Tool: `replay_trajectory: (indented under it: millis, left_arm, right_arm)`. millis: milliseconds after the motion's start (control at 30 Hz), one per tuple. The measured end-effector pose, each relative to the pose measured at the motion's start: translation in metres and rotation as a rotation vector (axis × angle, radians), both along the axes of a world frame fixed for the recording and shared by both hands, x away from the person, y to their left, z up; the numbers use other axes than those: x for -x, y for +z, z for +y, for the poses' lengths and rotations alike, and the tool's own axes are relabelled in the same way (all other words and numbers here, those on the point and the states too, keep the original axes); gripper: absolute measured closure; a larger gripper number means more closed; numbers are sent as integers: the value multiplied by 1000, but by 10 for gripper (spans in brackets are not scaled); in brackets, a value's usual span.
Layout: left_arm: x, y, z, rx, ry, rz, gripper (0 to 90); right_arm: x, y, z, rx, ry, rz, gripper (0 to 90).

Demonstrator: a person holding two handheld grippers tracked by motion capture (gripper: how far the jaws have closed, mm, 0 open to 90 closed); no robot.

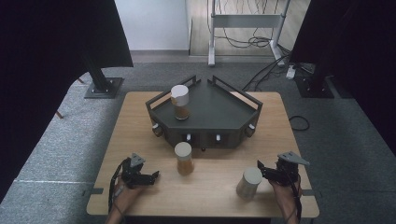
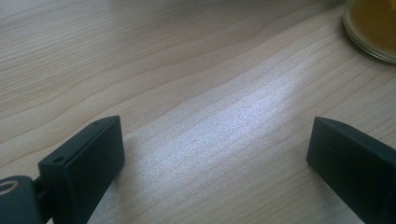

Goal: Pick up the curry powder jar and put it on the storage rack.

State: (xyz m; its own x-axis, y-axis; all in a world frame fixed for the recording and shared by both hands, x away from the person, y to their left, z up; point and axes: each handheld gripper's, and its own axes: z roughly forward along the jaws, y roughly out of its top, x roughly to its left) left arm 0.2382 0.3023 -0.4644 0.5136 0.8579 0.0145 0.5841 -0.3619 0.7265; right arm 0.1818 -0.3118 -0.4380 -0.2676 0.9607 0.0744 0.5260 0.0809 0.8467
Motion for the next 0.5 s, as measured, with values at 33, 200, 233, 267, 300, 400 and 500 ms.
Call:
replay_trajectory:
  millis: [33, 200, 233, 267, 300, 400, 500]
  left_arm:
    - [0, 0, 0, 0, -1, 0, 36]
    - [0, 0, 0, 0, -3, 0, 35]
    - [0, 0, 0, 0, -3, 0, 35]
    - [0, 0, 0, 0, -3, 0, 35]
    - [0, 0, 0, 0, -3, 0, 35]
    - [0, 0, 0, 0, -3, 0, 35]
    - [0, 0, 1, 0, -4, 0, 35]
  right_arm:
    - [1, 2, 0, -7, -2, -7, 62]
    - [6, 11, -1, -34, -8, -34, 66]
    - [7, 12, -1, -37, -9, -38, 63]
    - [7, 13, -1, -40, -10, -43, 62]
    - [8, 15, -1, -38, -10, -45, 62]
    - [10, 20, 0, -34, -13, -58, 61]
    - [12, 26, 2, -39, -5, -74, 62]
